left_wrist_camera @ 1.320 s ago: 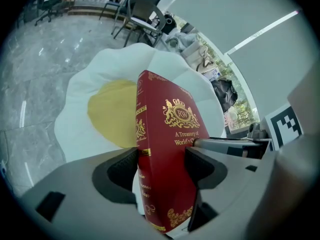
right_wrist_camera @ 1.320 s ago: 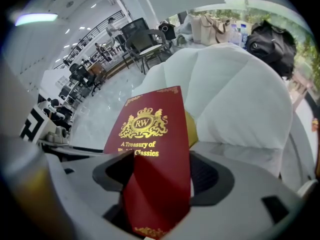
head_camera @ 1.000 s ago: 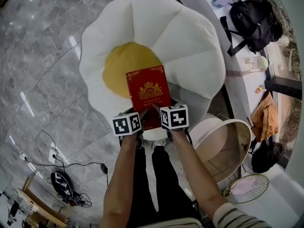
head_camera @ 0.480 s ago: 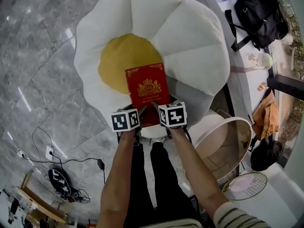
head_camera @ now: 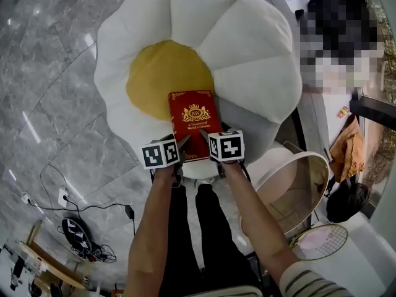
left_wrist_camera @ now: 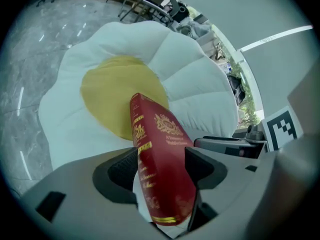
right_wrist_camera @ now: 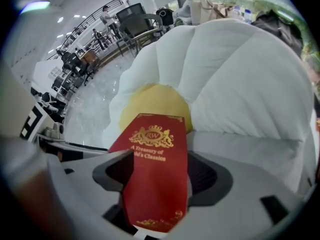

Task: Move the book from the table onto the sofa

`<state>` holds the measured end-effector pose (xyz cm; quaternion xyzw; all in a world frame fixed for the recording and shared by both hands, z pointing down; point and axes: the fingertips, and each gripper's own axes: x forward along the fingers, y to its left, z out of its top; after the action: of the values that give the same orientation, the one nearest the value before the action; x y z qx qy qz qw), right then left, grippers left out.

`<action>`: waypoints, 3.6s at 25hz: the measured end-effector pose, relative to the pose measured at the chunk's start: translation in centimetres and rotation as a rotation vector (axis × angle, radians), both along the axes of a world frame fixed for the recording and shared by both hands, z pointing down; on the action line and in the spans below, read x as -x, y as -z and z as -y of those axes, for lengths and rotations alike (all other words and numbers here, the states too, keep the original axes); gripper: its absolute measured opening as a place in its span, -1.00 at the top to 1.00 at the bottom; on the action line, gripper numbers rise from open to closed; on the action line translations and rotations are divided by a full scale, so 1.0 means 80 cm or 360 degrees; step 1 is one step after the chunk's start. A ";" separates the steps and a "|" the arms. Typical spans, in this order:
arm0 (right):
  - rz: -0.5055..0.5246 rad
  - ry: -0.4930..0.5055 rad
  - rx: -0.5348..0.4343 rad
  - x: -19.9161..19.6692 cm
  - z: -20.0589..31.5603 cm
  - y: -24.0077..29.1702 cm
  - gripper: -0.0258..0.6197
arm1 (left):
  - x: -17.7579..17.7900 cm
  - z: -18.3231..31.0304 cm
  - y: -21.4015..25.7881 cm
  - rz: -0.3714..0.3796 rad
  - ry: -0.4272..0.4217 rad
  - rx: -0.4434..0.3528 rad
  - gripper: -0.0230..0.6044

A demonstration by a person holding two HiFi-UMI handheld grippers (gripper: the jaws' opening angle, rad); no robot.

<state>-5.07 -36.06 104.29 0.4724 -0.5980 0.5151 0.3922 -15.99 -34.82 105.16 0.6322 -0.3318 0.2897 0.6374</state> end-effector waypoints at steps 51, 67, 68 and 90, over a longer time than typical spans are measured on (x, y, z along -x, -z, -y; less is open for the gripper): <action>0.0249 0.0011 -0.0844 0.047 -0.059 0.504 0.88 | -0.020 -0.041 0.523 -0.0088 -0.0086 -0.1063 0.91; 0.0279 0.0124 -0.1371 0.058 -0.032 0.763 0.88 | -0.009 -0.023 0.768 -0.0050 -0.0035 -0.1564 0.91; 0.0283 0.0124 -0.1404 0.059 -0.029 0.779 0.88 | -0.008 -0.021 0.784 -0.0056 -0.0031 -0.1593 0.91; 0.0347 0.0183 -0.1884 0.093 -0.026 0.966 0.88 | 0.020 -0.009 0.978 0.0026 0.0097 -0.2128 0.91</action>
<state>-12.48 -33.97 27.03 0.5218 -0.8444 0.1184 0.0262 -17.58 -34.08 26.93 0.8793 -0.4624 0.0083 0.1139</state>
